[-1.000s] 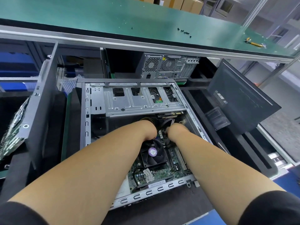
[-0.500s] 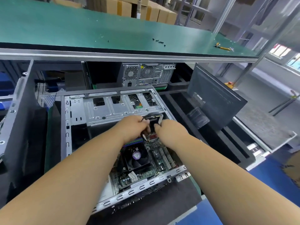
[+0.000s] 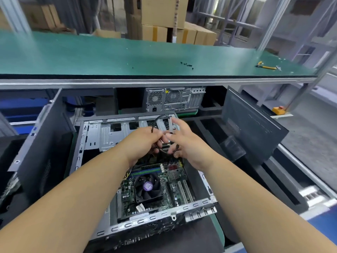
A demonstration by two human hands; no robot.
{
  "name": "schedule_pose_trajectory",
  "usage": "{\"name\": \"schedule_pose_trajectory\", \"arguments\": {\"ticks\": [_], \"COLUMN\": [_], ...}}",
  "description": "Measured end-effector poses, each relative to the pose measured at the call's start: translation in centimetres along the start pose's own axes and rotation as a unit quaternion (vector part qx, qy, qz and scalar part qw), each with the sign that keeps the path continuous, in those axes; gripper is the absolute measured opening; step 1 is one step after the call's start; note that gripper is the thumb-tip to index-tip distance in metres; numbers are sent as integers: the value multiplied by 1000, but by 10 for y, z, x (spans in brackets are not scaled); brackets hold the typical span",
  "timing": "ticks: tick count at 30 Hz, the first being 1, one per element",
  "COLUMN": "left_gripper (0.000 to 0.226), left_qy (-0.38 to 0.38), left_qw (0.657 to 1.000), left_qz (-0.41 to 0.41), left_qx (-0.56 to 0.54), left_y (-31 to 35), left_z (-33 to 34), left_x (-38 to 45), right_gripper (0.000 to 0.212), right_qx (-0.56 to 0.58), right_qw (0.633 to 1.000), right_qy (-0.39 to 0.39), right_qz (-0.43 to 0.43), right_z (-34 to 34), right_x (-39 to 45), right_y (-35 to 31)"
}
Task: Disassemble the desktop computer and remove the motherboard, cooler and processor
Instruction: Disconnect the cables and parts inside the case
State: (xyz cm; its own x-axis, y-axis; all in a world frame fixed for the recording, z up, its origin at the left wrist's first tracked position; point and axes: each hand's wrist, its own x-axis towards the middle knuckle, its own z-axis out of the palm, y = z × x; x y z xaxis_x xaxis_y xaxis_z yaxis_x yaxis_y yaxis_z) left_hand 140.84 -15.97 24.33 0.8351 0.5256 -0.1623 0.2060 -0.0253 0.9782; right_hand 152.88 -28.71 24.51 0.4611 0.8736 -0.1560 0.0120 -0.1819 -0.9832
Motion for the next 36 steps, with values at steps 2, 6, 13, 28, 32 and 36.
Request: {"name": "schedule_pose_trajectory", "arguments": {"ticks": [2,6,13,28,32,36], "left_gripper": [31,12,14,18,15,16], "left_qy": [22,15,82,190,202,202], "left_qw": [999,996,996,977,971,967], "left_qz": [-14,-21,-29,-100,-110,-125], "left_qx": [-32,-85,-20,8,65,93], "left_y": [4,14,13,-16,-23,-30], "left_z": [7,28,39,12,2,-7], "left_x": [1,3,5,-15,-23,-27], "right_gripper": [49,31,21,22,34,45], "right_qx": [-46,-36,40,-381,-291,-167], "right_qw": [998,999,980,867,900,940], "right_qy": [-26,-20,166,245,223,186], "right_qz": [-20,-30,102,208,236,232], "right_z": [-10,-37,-110,-186,-179,-172], "right_x": [-1,1,34,83,106,123], "right_y": [-1,3,50,155,159,162]}}
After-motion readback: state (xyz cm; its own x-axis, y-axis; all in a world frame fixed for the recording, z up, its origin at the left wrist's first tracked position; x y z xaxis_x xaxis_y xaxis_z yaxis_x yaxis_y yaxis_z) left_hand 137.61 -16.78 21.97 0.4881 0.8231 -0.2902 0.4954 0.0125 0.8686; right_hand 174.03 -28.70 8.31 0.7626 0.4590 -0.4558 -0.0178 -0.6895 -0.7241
